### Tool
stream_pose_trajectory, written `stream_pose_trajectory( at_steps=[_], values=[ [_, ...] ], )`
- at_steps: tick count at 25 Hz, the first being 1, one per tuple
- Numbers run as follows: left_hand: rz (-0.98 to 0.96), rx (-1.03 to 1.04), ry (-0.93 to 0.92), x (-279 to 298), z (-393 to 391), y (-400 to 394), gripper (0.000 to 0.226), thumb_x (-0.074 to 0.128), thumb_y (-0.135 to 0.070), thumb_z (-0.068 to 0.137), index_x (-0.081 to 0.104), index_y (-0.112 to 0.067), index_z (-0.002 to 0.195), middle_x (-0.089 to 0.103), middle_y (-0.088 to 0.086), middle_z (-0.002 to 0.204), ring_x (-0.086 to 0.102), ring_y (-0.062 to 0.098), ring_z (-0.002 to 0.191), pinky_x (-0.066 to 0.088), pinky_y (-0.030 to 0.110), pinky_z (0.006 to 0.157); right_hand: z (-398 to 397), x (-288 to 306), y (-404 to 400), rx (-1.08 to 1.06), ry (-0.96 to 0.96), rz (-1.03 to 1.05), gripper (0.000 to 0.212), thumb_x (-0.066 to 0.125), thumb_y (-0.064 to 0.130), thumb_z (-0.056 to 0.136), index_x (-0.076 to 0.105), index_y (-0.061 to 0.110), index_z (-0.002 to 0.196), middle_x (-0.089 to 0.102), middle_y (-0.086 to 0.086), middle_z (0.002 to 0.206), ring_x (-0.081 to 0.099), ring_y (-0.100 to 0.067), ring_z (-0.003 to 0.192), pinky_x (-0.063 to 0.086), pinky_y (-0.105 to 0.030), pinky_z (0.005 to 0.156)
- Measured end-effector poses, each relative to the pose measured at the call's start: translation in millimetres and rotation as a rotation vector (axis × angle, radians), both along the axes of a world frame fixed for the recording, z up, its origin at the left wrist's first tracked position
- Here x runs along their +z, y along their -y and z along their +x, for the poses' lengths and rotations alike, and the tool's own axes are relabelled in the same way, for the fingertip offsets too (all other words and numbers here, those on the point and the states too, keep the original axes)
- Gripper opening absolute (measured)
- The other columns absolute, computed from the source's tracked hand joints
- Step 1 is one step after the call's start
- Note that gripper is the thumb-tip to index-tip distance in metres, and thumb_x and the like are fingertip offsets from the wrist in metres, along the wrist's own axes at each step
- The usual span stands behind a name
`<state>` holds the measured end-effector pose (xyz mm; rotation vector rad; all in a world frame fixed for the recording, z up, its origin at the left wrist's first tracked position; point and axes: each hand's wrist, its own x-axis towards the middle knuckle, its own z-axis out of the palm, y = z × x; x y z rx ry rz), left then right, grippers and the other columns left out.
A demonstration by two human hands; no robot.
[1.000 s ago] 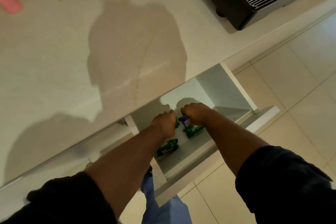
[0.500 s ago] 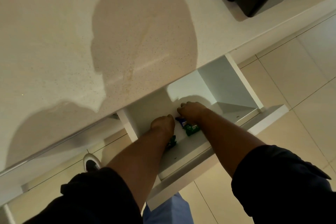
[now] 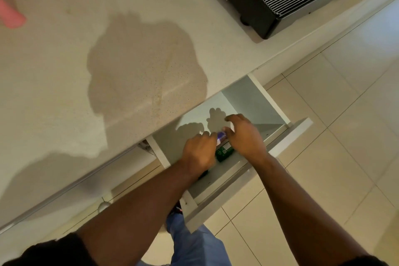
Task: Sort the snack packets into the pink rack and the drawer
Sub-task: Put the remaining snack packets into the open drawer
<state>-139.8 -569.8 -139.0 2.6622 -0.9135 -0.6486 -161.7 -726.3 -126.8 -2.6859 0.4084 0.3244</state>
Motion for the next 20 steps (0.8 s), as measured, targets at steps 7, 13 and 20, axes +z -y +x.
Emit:
stream_pose_trajectory(
  at_steps=[7, 13, 20],
  values=[
    [-0.517, 0.109, 0.25, 71.9, 14.5, -100.9, 0.017, 0.061, -0.019, 0.092, 0.062, -0.019, 0.109, 0.062, -0.005, 0.106, 0.059, 0.008, 0.091, 0.047, 0.019, 0.076, -97.3, 30.0, -51.3, -0.56, 0.525, 0.014, 0.043, 0.063, 0.016, 0.095, 0.053, 0.009, 0.136, 0.042, -0.011, 0.147, 0.037, -0.024, 0.138, 0.036, -0.038, 0.112],
    [-0.438, 0.286, 0.377, 62.2, 47.3, -204.1, 0.024, 0.061, -0.014, 0.088, 0.061, -0.015, 0.113, 0.058, 0.0, 0.117, 0.053, 0.017, 0.106, 0.048, 0.034, 0.089, -108.7, 29.8, -117.0, -1.12, 0.487, 0.337, 0.063, 0.066, 0.016, 0.094, 0.036, 0.01, 0.149, 0.035, -0.01, 0.15, 0.04, -0.026, 0.137, 0.036, -0.037, 0.113],
    [-0.412, 0.221, 0.439, 41.0, 59.0, -232.3, 0.029, 0.063, -0.021, 0.09, 0.056, -0.016, 0.118, 0.052, 0.0, 0.128, 0.051, 0.02, 0.115, 0.044, 0.035, 0.092, -80.3, 34.7, -137.9, -1.101, 0.357, 0.336, 0.087, 0.067, 0.038, 0.092, 0.017, 0.004, 0.155, 0.019, -0.009, 0.163, 0.036, -0.031, 0.143, 0.037, -0.045, 0.112]
  ],
)
